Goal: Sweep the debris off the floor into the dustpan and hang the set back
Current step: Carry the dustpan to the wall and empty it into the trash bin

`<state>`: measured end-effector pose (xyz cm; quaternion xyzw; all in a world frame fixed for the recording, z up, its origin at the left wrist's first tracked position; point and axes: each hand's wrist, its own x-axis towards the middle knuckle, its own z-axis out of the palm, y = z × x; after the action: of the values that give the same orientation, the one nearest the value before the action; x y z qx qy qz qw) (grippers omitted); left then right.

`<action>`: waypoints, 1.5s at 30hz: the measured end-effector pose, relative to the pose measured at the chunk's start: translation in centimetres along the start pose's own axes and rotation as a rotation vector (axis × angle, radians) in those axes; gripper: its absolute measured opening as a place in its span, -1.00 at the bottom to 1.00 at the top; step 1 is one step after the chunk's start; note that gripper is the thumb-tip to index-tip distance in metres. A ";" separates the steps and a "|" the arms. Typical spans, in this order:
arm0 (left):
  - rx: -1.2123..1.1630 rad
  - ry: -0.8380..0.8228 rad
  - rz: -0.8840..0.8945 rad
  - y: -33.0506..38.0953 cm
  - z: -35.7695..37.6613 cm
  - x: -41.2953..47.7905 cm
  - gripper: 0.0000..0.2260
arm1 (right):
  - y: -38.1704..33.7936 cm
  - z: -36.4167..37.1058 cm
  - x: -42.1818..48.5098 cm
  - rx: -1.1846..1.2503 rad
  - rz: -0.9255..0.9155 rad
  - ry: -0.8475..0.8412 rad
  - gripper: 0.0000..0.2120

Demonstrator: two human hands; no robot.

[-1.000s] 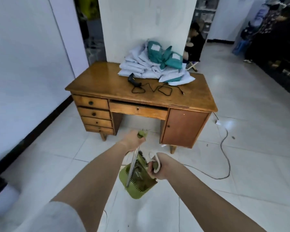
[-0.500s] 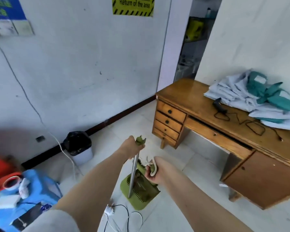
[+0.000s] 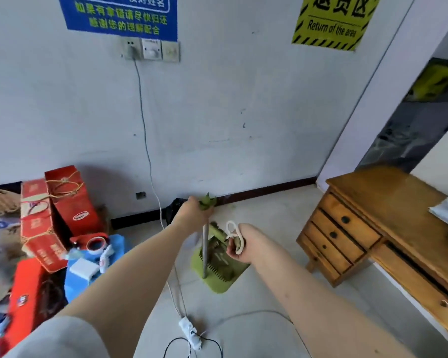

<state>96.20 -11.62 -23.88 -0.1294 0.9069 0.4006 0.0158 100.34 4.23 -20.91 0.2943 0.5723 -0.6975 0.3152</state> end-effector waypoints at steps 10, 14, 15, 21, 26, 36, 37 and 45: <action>-0.076 0.295 -0.171 0.6 -4.1 7.3 -0.68 | -12.2 2.9 7.8 -0.221 -0.010 -0.161 -0.66; -0.121 0.381 -0.198 0.9 -3.9 9.9 -0.69 | -15.9 3.1 9.5 -0.358 -0.029 -0.148 -0.70; -0.145 0.400 -0.208 0.9 -3.8 10.4 -0.70 | -16.7 3.2 9.9 -0.376 -0.035 -0.153 -0.71; -0.221 0.426 -0.246 1.7 -2.6 13.9 -0.69 | -19.9 4.0 12.8 -0.367 -0.026 -0.175 -0.73; -0.318 0.407 -0.290 1.3 -3.0 17.3 -0.69 | -20.6 4.3 14.1 -0.401 -0.030 -0.170 -0.74; -0.490 0.421 -0.447 -0.9 -4.3 22.4 -0.67 | -22.3 4.7 15.9 -0.347 -0.045 -0.113 -0.71; -0.507 0.424 -0.456 -1.2 -4.1 22.8 -0.66 | -22.4 4.6 16.1 -0.338 -0.051 -0.107 -0.71; -0.656 0.446 -0.530 -2.1 -2.7 25.8 -0.66 | -23.1 4.3 18.3 -0.460 -0.086 -0.041 -0.70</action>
<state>71.95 -20.65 -26.98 -0.4374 0.6494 0.6105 -0.1194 70.75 1.49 -20.12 0.1758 0.7217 -0.5673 0.3555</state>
